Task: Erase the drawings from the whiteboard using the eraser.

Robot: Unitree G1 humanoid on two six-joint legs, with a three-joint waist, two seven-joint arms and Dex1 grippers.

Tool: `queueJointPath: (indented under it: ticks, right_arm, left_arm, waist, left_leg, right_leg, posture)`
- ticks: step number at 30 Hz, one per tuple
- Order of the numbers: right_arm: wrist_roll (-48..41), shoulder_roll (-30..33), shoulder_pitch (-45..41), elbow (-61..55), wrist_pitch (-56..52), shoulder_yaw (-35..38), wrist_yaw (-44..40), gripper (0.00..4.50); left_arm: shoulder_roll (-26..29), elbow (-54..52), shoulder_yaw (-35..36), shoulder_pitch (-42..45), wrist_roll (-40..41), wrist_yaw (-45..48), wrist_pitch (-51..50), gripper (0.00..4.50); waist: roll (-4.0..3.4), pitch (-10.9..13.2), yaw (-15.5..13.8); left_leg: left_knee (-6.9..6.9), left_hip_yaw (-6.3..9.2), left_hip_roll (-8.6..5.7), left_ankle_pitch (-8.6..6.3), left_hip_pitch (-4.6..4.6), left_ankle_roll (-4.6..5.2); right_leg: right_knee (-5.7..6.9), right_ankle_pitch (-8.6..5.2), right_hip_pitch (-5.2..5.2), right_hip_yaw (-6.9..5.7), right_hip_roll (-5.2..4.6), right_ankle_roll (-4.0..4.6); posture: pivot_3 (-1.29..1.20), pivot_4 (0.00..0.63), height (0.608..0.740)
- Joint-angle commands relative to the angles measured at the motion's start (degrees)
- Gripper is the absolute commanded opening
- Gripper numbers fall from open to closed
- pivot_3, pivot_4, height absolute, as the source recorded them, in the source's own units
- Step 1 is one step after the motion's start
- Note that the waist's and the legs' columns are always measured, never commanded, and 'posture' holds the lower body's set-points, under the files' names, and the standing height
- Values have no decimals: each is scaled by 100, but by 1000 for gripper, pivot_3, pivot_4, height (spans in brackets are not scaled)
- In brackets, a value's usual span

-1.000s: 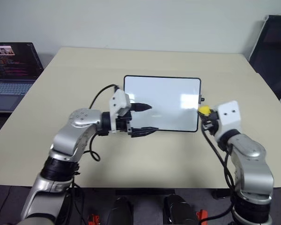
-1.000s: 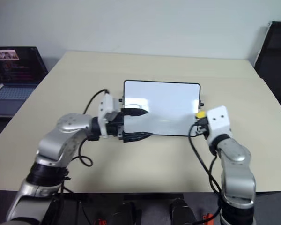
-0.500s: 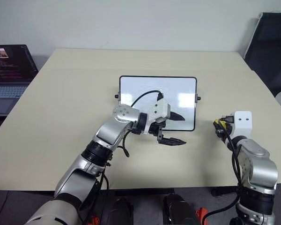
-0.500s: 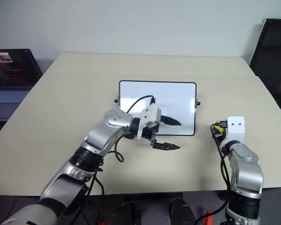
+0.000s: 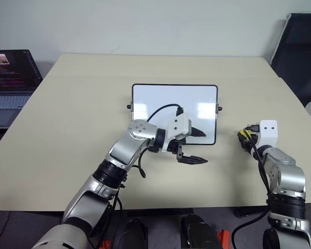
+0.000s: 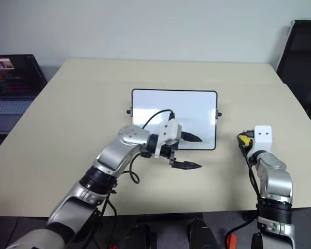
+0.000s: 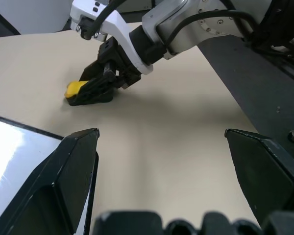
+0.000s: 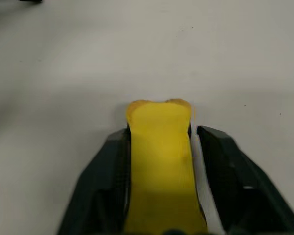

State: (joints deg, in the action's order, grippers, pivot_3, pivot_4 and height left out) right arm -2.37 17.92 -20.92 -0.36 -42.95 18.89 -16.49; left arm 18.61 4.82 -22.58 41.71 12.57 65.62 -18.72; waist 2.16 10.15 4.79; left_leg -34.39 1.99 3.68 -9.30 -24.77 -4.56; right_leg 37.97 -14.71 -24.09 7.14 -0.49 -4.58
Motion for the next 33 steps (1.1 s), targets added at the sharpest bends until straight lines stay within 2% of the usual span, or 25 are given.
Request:
queueJointPath:
  ticks: [1, 3, 6, 10, 14, 16, 19, 24, 33]
  right_arm:
    - [-184, 131, -129, -33, 208, 24, 28, 3877]
    - [-251, 146, -132, -31, 298, 40, 63, 4479]
    - [-406, 122, -71, -395, 389, 63, 44, 4479]
    - [-611, 18, 336, -1608, 386, -10, 69, 4479]
    - [-708, -357, 1034, -2797, 600, -68, 324, 4479]
    - [-499, -564, 1505, -3063, 1178, -150, 527, 4479]
    - [-463, -998, 2186, -3028, 2193, -229, 674, 4479]
    - [-857, -1219, 2749, -2707, 2805, -121, 448, 4479]
    - [-1099, -705, 3002, -1964, 3549, 13, -5, 4479]
  left_arm:
    - [70, -310, 199, -40, 29, -123, -67, 4500]
    - [108, -372, 270, -111, 44, -222, -125, 4500]
    - [220, -470, 538, -283, 108, -490, -247, 4500]
    - [428, -787, 1409, -823, 259, -1284, -593, 4500]
    - [374, -1804, 2388, -1763, 728, -2127, -1072, 4500]
    - [195, -2279, 2745, -2218, 874, -2649, -1282, 4500]
    - [-125, -2573, 3194, -2792, 579, -3627, -1072, 4500]
    - [-376, -2778, 3445, -3408, 167, -4567, -742, 4500]
    - [-442, -2940, 3440, -3965, -58, -5135, -412, 4500]
  waist:
    - [0, 0, 0]
    - [-2, 0, 1]
    - [-4, 1, 3]
    - [-19, 6, 3]
    - [-20, 6, -1]
    - [-19, 5, -17]
    - [-14, 1, -90]
    - [-13, 1, -114]
    - [-11, -2, -99]
  left_leg:
    - [-1, 0, 0, 0, 0, 0]
    - [-1, 0, 0, 0, 0, 0]
    - [0, 0, 0, 0, 0, 0]
    - [2, 3, 1, 0, 0, 0]
    - [15, 15, 4, -1, 0, 0]
    - [18, 15, 3, -1, -1, -1]
    - [16, 15, 1, -1, 0, -1]
    - [-28, 13, 0, -1, 2, -2]
    - [-42, 10, -5, -3, 15, -4]
  right_leg:
    - [0, 0, 0, 1, 0, 0]
    - [0, 0, 1, 1, 0, 0]
    - [0, 0, 0, 0, 0, 0]
    - [2, 1, -2, -1, 1, -2]
    - [1, -6, -2, -11, 3, -5]
    - [-1, -8, -1, -11, 0, -5]
    - [-10, -9, 6, -14, -5, -3]
    - [-4, -12, 12, -7, -4, 31]
    - [-31, -12, 36, 2, -10, 33]
  posture:
    - [0, 150, 740]
    - [0, 150, 740]
    - [0, 150, 740]
    - [0, 150, 740]
    - [0, 150, 740]
    - [0, 150, 740]
    - [0, 150, 740]
    - [0, 150, 740]
    - [0, 150, 740]
